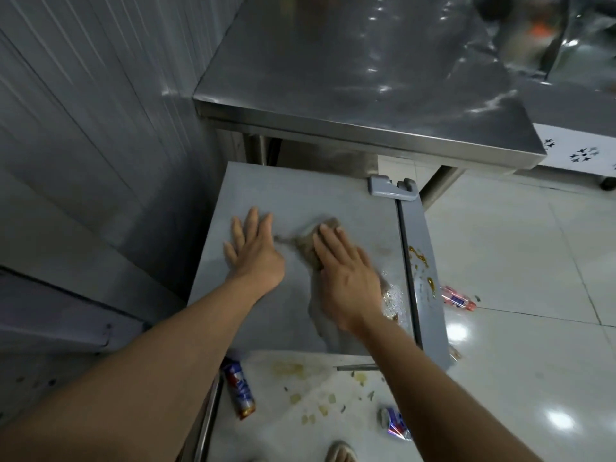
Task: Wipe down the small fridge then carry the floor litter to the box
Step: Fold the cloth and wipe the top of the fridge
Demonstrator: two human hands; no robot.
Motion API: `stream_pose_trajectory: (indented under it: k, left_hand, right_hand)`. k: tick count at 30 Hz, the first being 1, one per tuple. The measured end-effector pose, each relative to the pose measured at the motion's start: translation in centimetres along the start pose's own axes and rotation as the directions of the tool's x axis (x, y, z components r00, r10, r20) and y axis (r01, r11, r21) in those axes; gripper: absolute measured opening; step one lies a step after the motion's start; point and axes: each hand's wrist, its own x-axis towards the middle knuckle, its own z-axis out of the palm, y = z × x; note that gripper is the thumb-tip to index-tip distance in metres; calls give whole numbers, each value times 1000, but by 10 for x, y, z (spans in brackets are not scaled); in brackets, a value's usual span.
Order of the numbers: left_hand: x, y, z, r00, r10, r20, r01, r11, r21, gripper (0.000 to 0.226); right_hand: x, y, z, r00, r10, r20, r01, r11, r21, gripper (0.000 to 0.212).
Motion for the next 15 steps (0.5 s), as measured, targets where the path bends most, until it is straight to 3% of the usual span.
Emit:
stream_pose_trajectory:
  k: [3,6,11,15]
  left_hand:
    - [-18,-6,5,996,66,-59,-65,998,21,67]
    - [-44,-13,15,985,163,-60,-161,986,40,69]
    - [-57,-27,25,969,244,-34,-242,969,58,67]
    - [-61,-33,25,972,235,-13,-234,970,71,65]
  right_hand:
    - [-55,-17,7,997,-72,-10,72,997,-13,58]
    - [-54,0,0,995,-104,-4,104,995,1,57]
    - [0,32,-9,984,176,1,-176,984,17,58]
    - [-41,4,8,969,237,-66,-234,971,47,58]
